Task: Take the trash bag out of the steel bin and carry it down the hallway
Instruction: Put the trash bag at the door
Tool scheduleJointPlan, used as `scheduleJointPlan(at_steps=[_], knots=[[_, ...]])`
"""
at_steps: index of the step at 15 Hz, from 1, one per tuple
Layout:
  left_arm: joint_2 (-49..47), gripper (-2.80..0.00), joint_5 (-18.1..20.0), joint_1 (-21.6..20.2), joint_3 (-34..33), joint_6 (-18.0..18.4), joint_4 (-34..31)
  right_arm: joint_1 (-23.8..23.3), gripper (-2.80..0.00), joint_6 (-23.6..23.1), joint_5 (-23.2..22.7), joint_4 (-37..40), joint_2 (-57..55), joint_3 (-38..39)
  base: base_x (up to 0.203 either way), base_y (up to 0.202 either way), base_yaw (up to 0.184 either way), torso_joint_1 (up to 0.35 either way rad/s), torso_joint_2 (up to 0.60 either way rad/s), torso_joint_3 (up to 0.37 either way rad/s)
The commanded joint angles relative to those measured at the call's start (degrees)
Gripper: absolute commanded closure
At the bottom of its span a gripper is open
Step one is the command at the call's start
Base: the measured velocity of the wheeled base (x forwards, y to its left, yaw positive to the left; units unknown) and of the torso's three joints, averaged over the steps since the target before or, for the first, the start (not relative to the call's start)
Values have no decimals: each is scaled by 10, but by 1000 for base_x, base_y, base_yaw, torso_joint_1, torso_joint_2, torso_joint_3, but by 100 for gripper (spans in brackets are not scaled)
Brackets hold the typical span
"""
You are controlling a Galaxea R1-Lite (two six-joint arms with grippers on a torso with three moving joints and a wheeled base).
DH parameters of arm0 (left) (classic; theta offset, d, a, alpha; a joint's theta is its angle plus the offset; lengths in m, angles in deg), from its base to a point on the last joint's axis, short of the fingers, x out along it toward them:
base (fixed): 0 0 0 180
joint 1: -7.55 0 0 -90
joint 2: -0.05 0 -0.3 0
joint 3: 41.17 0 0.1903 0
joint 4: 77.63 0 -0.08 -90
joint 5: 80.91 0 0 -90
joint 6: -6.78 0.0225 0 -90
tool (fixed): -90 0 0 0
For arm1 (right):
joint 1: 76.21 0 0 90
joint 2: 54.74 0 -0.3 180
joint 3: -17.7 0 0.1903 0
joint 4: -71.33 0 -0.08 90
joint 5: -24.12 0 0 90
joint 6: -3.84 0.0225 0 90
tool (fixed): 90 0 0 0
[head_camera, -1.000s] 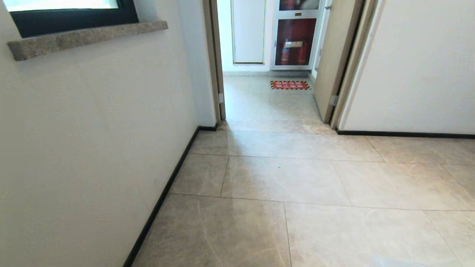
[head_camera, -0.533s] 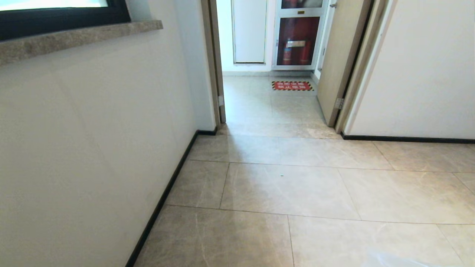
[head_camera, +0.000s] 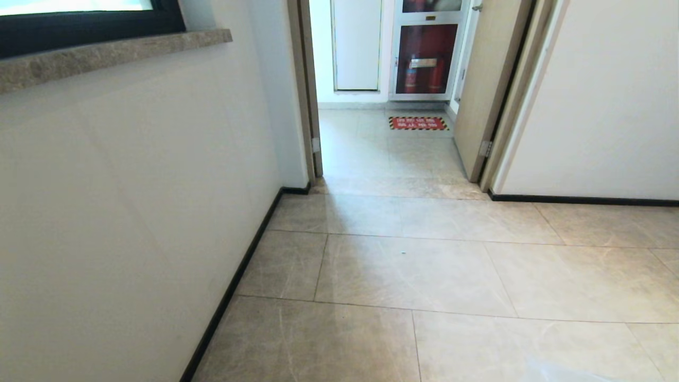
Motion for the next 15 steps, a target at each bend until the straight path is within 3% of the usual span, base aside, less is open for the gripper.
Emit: scheduleJointPlan(at_steps=[1,3,15], knots=[[0,0,0,0,0,0,0,-1,0,0,0,0,-1,0,0,0,0,0,0,0],[0,0,0,0,1,0,-1,-1,0,0,0,0,-1,0,75,0,1,1,2,2],[0,0,0,0,1,-1,1,-1,0,-1,0,0,-1,0,195,0,1,2,2,3]])
